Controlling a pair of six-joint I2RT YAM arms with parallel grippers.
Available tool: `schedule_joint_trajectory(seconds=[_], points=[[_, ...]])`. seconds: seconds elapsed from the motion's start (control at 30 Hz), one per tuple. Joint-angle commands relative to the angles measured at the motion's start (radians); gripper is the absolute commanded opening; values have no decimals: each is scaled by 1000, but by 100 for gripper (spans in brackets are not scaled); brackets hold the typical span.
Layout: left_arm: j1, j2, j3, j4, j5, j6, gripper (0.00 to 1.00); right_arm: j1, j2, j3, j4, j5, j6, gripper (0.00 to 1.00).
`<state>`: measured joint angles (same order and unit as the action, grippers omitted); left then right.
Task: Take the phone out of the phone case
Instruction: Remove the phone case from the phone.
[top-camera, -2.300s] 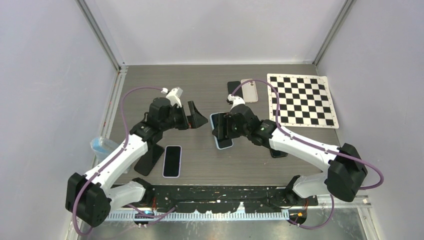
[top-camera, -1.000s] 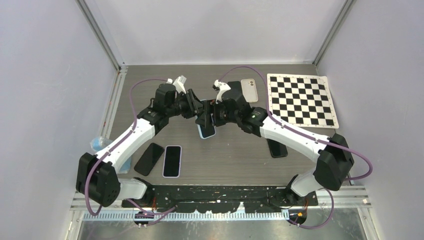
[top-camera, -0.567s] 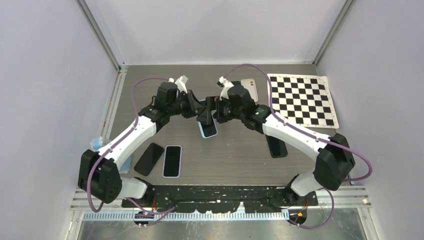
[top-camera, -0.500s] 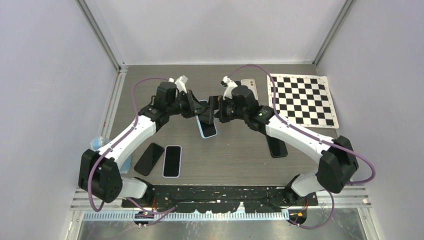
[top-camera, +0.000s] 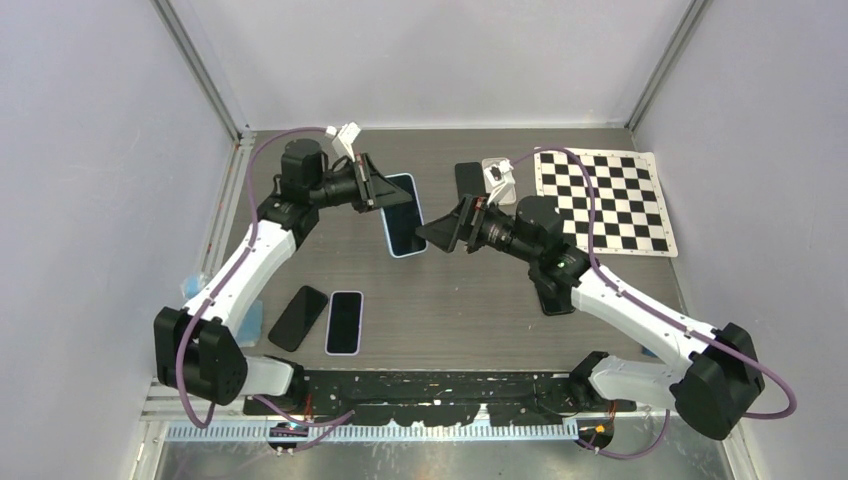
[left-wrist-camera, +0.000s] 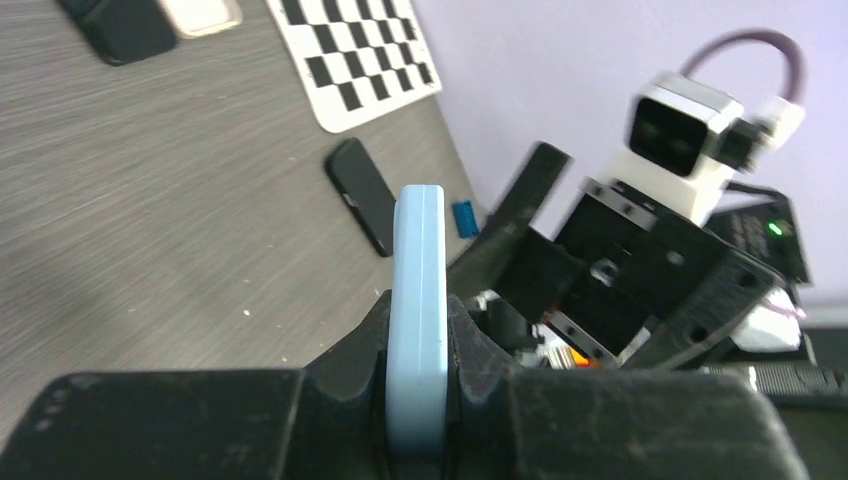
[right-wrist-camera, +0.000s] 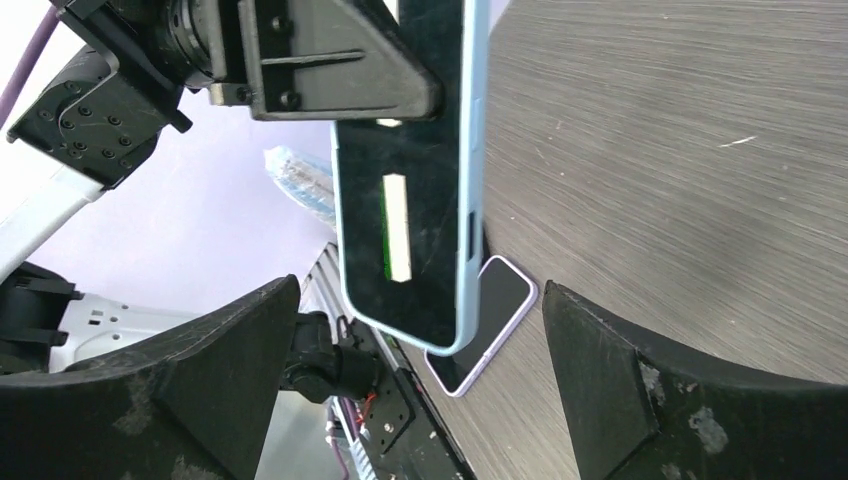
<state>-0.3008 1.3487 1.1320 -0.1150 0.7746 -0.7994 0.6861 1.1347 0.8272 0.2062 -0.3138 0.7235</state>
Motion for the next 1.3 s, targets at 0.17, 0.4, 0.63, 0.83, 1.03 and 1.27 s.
schedule_joint_trajectory(seconds=[0.17, 0.4, 0.63, 0.83, 1.03, 1.27], points=[[-3, -121, 54, 177, 221, -32, 0, 0, 43, 12, 212, -97, 85, 84], [-3, -155, 5, 379, 292, -144, 0, 2, 90, 15, 323, -222, 147, 61], [-3, -178, -4, 473, 287, -213, 0, 118, 163, 114, 191, -277, 29, 33], [-3, -217, -11, 449, 261, -198, 0, 129, 163, 108, 245, -244, 62, 15], [-3, -231, -9, 382, 286, -164, 12, 126, 154, 123, 266, -268, 76, 1], [-3, -248, 15, 319, 299, -135, 37, 107, 147, 127, 294, -306, 119, 1]])
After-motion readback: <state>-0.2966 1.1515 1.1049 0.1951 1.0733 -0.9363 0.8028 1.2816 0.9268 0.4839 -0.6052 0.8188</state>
